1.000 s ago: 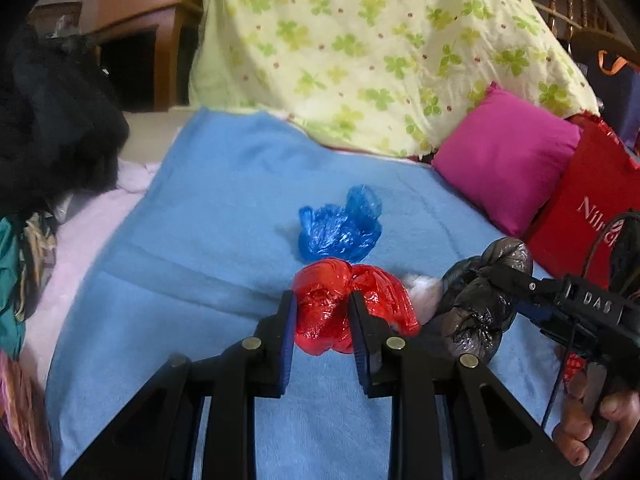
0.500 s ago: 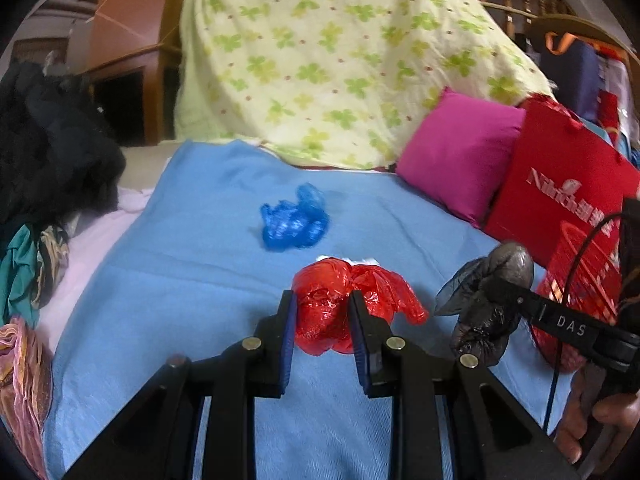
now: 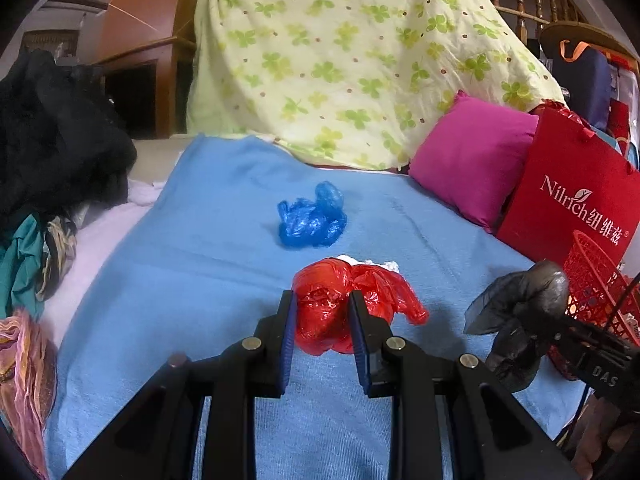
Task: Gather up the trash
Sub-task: 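Carry the red bag and black bag over the red wastebasket and open both tools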
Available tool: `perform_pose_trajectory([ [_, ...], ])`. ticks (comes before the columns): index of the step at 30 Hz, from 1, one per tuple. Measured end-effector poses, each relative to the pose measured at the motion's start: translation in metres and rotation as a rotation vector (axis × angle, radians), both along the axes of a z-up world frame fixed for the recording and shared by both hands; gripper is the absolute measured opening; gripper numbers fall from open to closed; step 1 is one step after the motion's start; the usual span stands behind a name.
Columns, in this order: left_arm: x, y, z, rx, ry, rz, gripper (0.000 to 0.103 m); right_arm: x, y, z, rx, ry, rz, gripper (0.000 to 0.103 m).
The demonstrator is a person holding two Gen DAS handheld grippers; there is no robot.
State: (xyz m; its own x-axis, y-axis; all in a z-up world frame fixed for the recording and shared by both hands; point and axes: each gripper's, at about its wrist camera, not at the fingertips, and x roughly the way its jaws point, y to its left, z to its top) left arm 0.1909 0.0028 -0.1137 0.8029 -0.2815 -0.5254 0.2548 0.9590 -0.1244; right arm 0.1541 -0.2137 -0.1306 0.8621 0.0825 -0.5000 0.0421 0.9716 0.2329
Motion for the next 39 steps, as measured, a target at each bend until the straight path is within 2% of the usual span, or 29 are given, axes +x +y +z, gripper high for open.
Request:
perform_pose_trajectory([
  [6, -0.003, -0.006, -0.001, 0.009, -0.005, 0.002, 0.027, -0.006, 0.006, 0.007, -0.023, -0.047, 0.032, 0.038],
  [11, -0.011, -0.014, 0.000, 0.070, -0.025, 0.022, 0.027, -0.015, 0.005, 0.015, -0.021, -0.091, 0.058, 0.038],
  [16, -0.026, -0.018, 0.006, 0.067, -0.019, 0.020, 0.027, -0.024, 0.000, 0.023, -0.021, -0.123, 0.079, 0.038],
  [21, -0.038, -0.035, 0.027, 0.093, -0.040, -0.002, 0.027, -0.032, -0.014, 0.030, 0.007, -0.149, 0.085, 0.038],
  [29, -0.055, -0.073, 0.071, 0.085, -0.096, -0.066, 0.027, -0.056, -0.046, 0.043, 0.077, -0.214, 0.055, 0.038],
  [39, -0.069, -0.124, 0.096, 0.062, -0.105, -0.144, 0.027, -0.095, -0.102, 0.058, 0.140, -0.326, -0.037, 0.038],
])
